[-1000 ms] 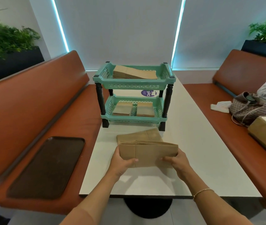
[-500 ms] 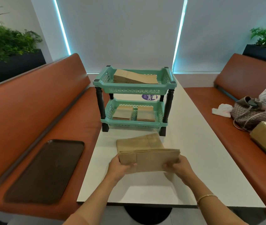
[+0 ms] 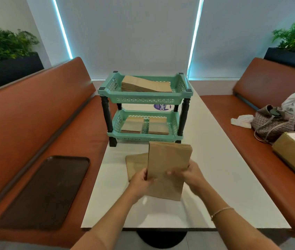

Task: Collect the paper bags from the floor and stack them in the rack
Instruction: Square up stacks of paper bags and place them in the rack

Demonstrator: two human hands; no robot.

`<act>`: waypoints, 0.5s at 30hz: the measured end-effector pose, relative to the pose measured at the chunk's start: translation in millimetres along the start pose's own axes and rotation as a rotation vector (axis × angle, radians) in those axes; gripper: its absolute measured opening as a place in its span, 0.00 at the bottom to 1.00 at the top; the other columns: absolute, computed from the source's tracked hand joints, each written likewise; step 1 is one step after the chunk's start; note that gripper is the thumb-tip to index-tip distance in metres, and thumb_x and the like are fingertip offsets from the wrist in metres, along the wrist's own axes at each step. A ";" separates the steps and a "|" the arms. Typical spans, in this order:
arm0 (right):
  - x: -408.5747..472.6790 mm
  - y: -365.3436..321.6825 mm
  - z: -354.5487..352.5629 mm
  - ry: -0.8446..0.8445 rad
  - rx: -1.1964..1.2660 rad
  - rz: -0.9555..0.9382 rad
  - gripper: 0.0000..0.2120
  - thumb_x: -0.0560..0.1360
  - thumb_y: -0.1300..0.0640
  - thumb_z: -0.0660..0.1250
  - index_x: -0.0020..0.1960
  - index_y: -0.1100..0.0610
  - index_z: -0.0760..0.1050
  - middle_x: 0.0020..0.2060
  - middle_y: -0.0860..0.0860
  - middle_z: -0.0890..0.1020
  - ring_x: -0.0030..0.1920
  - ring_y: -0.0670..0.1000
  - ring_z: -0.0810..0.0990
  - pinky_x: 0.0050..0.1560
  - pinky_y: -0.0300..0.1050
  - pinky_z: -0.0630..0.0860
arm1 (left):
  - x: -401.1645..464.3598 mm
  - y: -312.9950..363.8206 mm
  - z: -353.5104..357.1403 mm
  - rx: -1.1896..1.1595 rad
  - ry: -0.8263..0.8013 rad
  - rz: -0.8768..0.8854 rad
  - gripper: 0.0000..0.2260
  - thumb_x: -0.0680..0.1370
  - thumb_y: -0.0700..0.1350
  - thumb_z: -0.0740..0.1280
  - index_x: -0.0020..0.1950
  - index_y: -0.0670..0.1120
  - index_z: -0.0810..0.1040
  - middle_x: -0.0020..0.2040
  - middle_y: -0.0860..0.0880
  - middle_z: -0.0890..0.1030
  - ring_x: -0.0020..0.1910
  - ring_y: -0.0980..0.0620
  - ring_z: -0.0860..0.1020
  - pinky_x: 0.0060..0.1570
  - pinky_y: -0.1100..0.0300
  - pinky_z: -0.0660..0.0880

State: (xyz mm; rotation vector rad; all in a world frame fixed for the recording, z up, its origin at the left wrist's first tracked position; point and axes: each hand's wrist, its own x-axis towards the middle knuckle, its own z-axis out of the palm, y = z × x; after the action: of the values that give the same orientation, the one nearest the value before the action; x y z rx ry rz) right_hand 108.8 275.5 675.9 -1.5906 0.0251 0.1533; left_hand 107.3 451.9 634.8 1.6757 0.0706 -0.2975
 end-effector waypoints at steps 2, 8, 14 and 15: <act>-6.4 23.6 6.6 0.018 -0.028 0.079 0.20 0.57 0.63 0.79 0.47 0.54 0.79 0.45 0.52 0.83 0.48 0.55 0.81 0.40 0.40 0.78 | -3.0 -5.8 4.2 -0.021 0.001 -0.005 0.16 0.76 0.34 0.67 0.62 0.47 0.71 0.56 0.48 0.79 0.55 0.52 0.77 0.53 0.63 0.75; -2.5 36.3 12.9 0.076 -0.071 0.103 0.16 0.62 0.68 0.78 0.48 0.62 0.80 0.43 0.54 0.83 0.43 0.52 0.81 0.35 0.37 0.78 | -3.5 -4.7 12.2 0.034 0.067 0.033 0.27 0.71 0.40 0.74 0.62 0.54 0.64 0.58 0.52 0.77 0.58 0.54 0.75 0.60 0.59 0.72; 1.3 33.3 15.3 0.062 -0.116 0.058 0.21 0.55 0.62 0.79 0.47 0.58 0.80 0.43 0.54 0.83 0.44 0.53 0.80 0.38 0.41 0.78 | -5.2 -8.2 8.6 0.077 0.103 0.062 0.29 0.67 0.41 0.77 0.61 0.53 0.66 0.54 0.56 0.77 0.53 0.59 0.75 0.51 0.64 0.73; 1.1 32.5 15.0 0.062 -0.080 0.049 0.21 0.53 0.61 0.78 0.46 0.58 0.81 0.43 0.53 0.83 0.43 0.53 0.81 0.37 0.40 0.78 | -4.8 -10.7 7.7 0.102 0.096 0.056 0.29 0.67 0.40 0.77 0.62 0.53 0.66 0.54 0.55 0.77 0.54 0.57 0.76 0.51 0.63 0.74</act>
State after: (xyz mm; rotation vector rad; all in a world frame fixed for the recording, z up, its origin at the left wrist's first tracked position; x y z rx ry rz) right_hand 105.0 289.6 643.2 -1.6754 0.1076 0.1444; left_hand 99.2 446.4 624.9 1.7901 0.0803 -0.1810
